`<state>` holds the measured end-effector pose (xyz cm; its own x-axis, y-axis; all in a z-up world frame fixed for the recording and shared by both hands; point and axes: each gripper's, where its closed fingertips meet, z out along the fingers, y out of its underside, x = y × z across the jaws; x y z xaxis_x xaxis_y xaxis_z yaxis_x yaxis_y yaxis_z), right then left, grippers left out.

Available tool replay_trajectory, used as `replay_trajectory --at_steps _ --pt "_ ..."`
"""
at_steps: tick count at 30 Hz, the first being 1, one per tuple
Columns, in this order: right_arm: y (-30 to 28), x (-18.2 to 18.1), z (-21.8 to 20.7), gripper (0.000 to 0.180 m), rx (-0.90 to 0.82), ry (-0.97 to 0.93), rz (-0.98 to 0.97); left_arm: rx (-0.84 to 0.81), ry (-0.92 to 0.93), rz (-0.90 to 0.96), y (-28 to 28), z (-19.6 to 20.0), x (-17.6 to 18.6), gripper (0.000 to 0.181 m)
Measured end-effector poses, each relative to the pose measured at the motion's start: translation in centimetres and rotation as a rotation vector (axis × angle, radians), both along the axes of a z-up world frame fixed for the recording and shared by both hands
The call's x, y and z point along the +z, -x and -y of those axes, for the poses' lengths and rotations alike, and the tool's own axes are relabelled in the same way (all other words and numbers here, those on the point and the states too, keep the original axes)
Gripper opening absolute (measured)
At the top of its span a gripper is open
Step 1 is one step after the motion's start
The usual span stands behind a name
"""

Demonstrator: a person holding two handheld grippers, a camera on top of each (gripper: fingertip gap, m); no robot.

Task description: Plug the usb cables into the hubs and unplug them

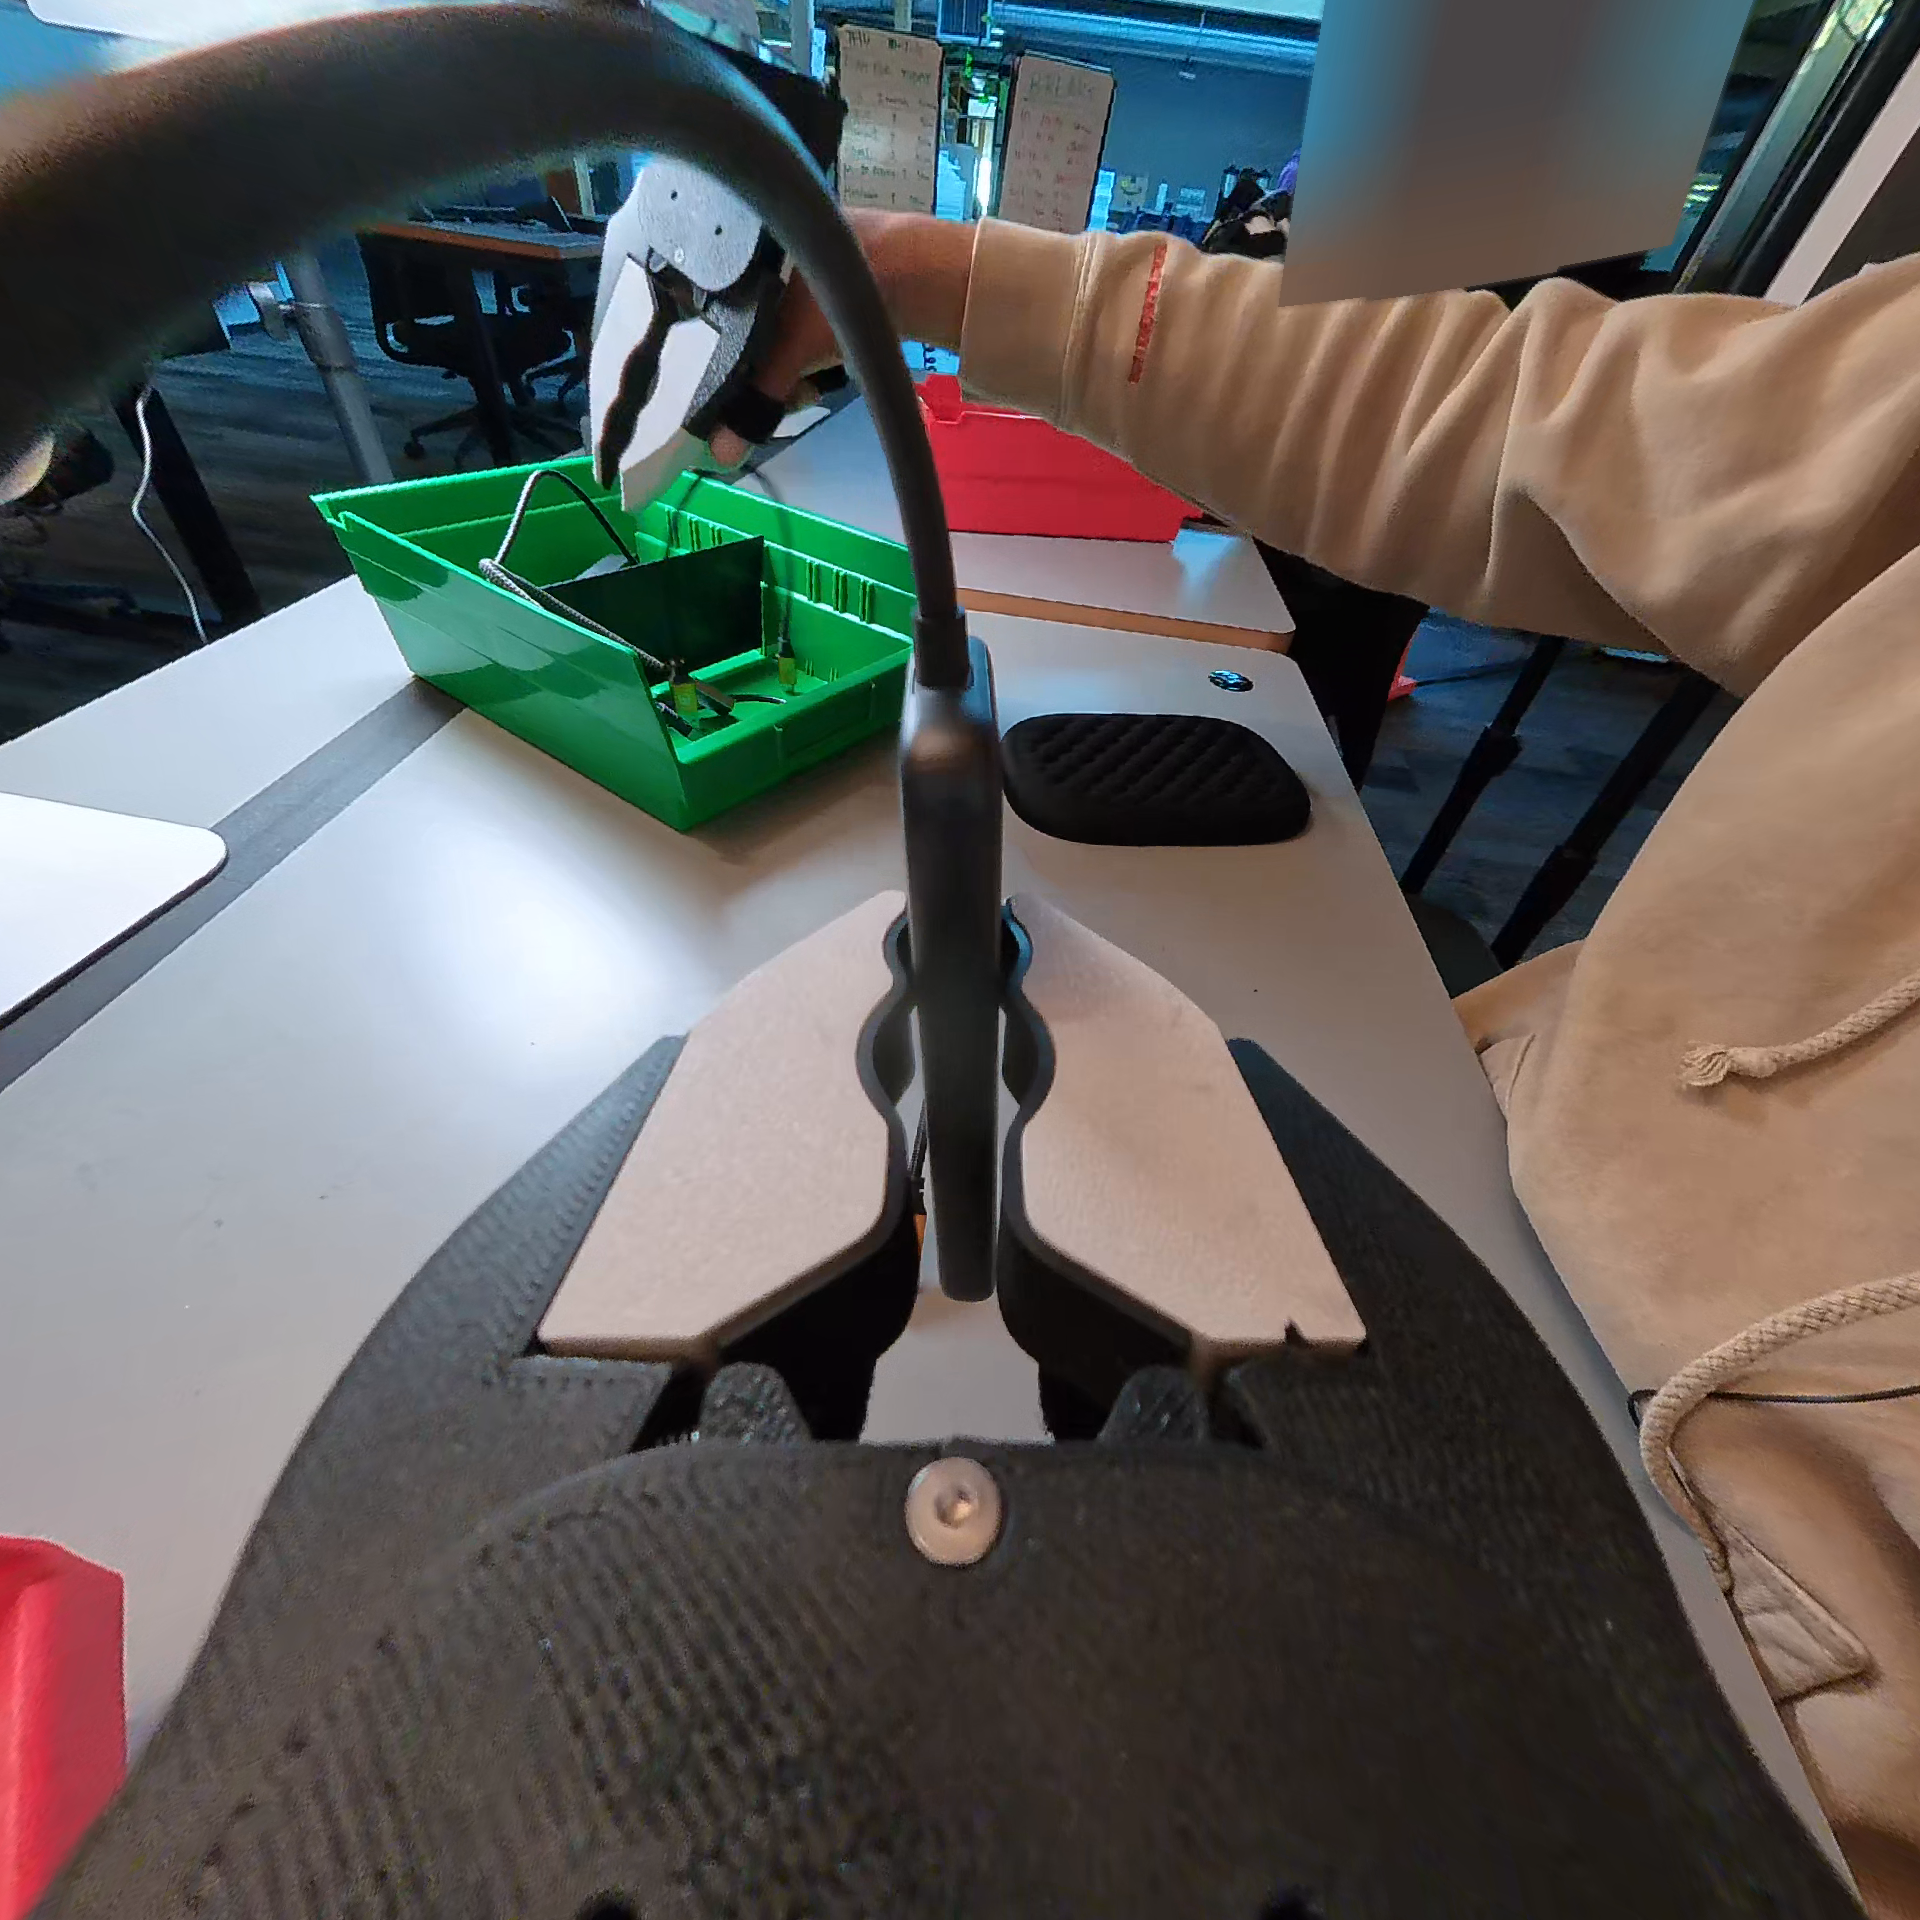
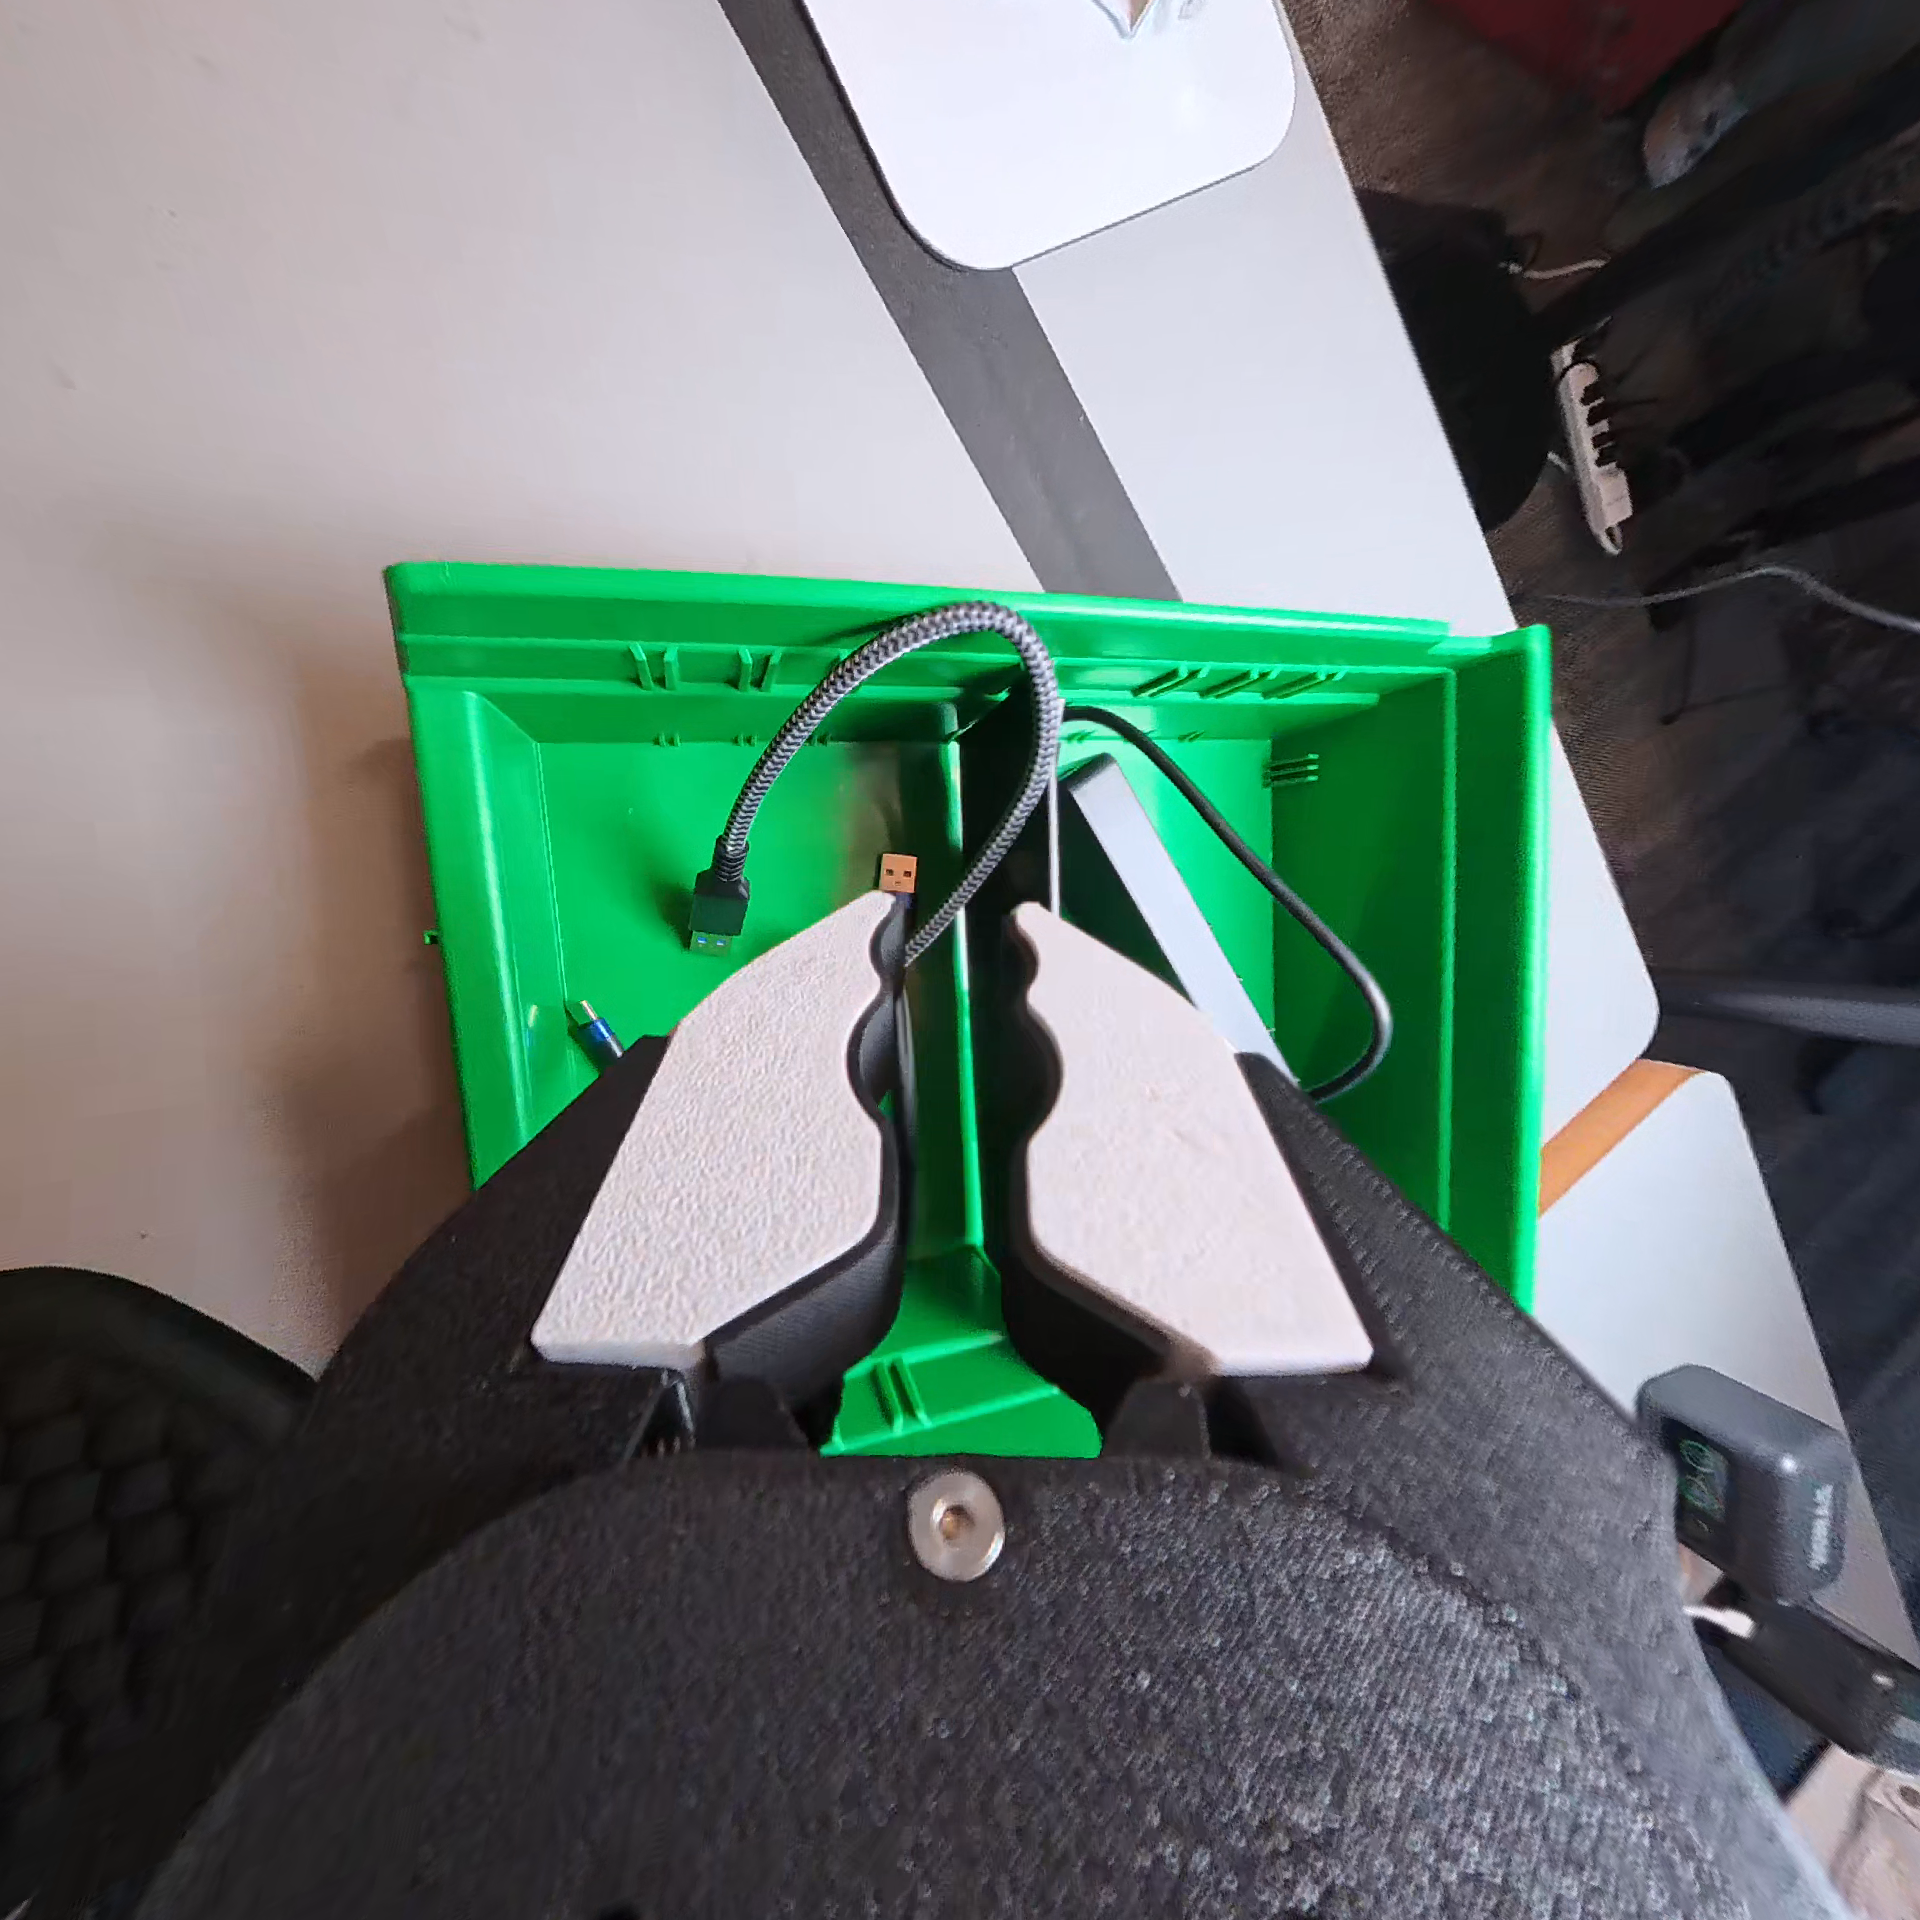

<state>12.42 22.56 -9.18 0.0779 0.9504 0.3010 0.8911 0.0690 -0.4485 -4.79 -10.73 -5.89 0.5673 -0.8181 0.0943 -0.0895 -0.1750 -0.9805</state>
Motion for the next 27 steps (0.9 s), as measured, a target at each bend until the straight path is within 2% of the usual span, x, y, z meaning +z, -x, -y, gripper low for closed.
replay_trajectory --at_steps 4,7,11,17,22,24,27 --pt "0.7 1.4 0.1 0.021 -0.005 -0.015 -0.058 0.003 -0.004 0.001 0.0 0.0 0.1 0.012" --pt "2.6 4.2 1.7 0.026 0.014 -0.014 -0.28 0.016 -0.013 0.014 0.2 -0.1 0.3 0.012" --pt "5.6 8.2 8.3 0.032 0.146 0.099 -0.655 0.031 -0.027 0.044 0.3 -0.3 0.8 0.012" --pt "7.9 9.5 20.9 0.035 0.376 0.302 -0.974 0.062 -0.055 0.071 0.1 -0.7 1.2 0.012" --pt "8.9 8.7 30.8 0.029 0.558 0.439 -1.062 0.107 -0.072 0.099 0.3 -1.3 1.4 0.012" --pt "10.4 6.7 32.9 0.028 0.573 0.475 -1.03 0.118 -0.077 0.129 0.5 -1.5 1.7 0.012" --pt "13.1 2.7 33.6 0.03 0.516 0.524 -0.956 0.113 -0.081 0.166 0.3 -1.3 2.1 0.012"
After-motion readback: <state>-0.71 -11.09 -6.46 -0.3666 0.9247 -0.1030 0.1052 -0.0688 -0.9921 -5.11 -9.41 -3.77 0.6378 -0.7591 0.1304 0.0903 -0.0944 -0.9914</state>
